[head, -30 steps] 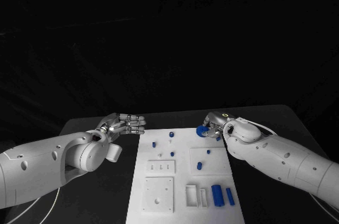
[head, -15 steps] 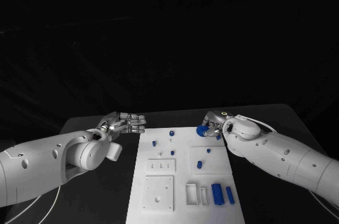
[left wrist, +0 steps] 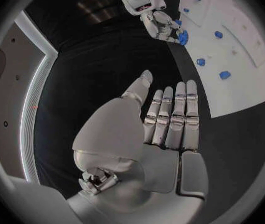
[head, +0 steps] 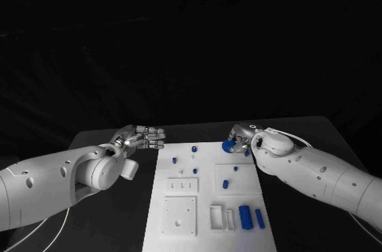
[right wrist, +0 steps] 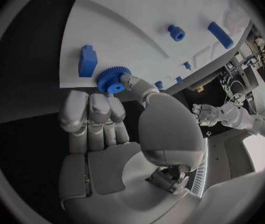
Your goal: Assemble the parts on the task board
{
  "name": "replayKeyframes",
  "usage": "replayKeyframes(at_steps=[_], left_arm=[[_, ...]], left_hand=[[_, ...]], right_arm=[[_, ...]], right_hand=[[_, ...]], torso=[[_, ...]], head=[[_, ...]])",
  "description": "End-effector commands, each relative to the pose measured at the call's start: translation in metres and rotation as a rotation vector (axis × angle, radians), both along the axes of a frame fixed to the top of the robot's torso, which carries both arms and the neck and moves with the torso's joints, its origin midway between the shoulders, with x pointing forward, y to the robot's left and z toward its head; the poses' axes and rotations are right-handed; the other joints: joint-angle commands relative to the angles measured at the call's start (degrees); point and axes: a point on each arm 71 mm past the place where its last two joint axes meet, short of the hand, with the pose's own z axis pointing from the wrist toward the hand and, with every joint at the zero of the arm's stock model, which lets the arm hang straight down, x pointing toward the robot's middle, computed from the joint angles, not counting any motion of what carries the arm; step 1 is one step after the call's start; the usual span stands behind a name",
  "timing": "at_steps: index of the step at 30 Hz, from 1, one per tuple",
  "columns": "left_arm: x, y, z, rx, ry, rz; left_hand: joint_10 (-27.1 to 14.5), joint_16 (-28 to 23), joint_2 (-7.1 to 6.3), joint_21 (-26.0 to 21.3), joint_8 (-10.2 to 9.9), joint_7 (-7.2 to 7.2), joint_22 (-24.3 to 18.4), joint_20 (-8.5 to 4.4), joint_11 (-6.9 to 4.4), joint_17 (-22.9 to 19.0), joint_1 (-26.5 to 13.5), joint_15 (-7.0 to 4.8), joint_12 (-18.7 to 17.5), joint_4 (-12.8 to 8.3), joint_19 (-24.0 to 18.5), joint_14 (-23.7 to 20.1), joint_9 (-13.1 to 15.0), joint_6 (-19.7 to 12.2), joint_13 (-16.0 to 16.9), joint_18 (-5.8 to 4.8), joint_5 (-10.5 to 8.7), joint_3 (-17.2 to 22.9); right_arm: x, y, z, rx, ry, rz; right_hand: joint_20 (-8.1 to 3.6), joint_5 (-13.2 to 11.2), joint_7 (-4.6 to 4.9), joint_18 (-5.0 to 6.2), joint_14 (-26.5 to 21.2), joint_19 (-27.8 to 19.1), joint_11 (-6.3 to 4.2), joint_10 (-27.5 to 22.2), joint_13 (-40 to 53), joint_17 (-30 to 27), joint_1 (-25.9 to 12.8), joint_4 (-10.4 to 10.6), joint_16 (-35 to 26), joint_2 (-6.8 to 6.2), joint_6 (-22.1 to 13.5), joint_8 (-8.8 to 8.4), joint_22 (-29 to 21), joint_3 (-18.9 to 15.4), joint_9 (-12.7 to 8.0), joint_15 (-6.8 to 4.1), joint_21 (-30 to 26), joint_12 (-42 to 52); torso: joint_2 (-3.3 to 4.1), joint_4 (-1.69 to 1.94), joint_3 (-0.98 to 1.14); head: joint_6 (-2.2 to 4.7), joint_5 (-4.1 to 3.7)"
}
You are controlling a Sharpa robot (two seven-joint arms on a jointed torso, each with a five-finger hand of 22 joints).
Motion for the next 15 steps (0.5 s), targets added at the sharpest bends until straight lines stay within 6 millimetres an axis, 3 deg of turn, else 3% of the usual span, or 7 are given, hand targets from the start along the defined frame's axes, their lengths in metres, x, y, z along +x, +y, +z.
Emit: replayKeyframes(at_steps=[1, 10, 15], left_arm=[[0.000, -0.003, 0.001, -0.008, -0.003, -0.019], [0.000, -0.002, 0.001, -0.007, -0.003, -0.017], [0.000, -0.001, 0.001, -0.006, -0.004, -0.012]], left_hand=[[-0.32, 0.07, 0.39, 0.18, 0.02, 0.06, -0.05, -0.13, -0.01, 0.01, -0.35, 0.27, 0.22, -0.19, -0.45, 0.19, 0.04, -0.44, 0.05, 0.04, 0.24, -0.05], [-0.32, 0.07, 0.39, 0.18, 0.02, 0.06, -0.05, -0.13, -0.01, 0.01, -0.35, 0.27, 0.22, -0.19, -0.45, 0.19, 0.04, -0.44, 0.05, 0.04, 0.24, -0.05], [-0.32, 0.07, 0.39, 0.18, 0.02, 0.06, -0.05, -0.13, -0.01, 0.01, -0.35, 0.27, 0.22, -0.19, -0.45, 0.19, 0.04, -0.44, 0.05, 0.04, 0.24, -0.05]], right_arm=[[-0.007, -0.003, -0.030, -0.065, 0.122, -0.011], [-0.013, 0.010, -0.017, -0.041, 0.014, 0.021], [-0.022, 0.025, -0.005, -0.008, -0.056, 0.064]], right_hand=[[0.04, -0.39, -0.88, 0.44, 0.21, 0.02, -0.09, 0.57, 0.11, 0.04, -0.22, 0.19, 0.35, 0.21, 3.84, 0.23, 7.57, -0.43, 0.30, -0.26, 0.17, 0.30], [-0.41, -1.20, -1.52, 0.11, 0.28, 0.33, -0.43, 1.21, 0.48, 0.07, -0.15, 1.15, 0.56, 0.45, 5.95, 0.22, 7.80, -0.93, 0.32, -0.61, 1.19, 0.82], [-0.81, -1.43, -1.63, -0.09, 0.22, 0.65, -0.58, 1.48, 0.69, -0.05, 0.10, 1.92, 0.59, 0.07, 6.22, 0.20, 8.09, -0.74, 0.31, -0.90, 2.51, 0.98]], torso=[[-0.03, -0.13, -0.03], [-0.06, -0.06, -0.02], [-0.11, -0.18, -0.14]], head=[[-0.02, 0.04], [0.12, 0.05], [0.33, 0.00]])
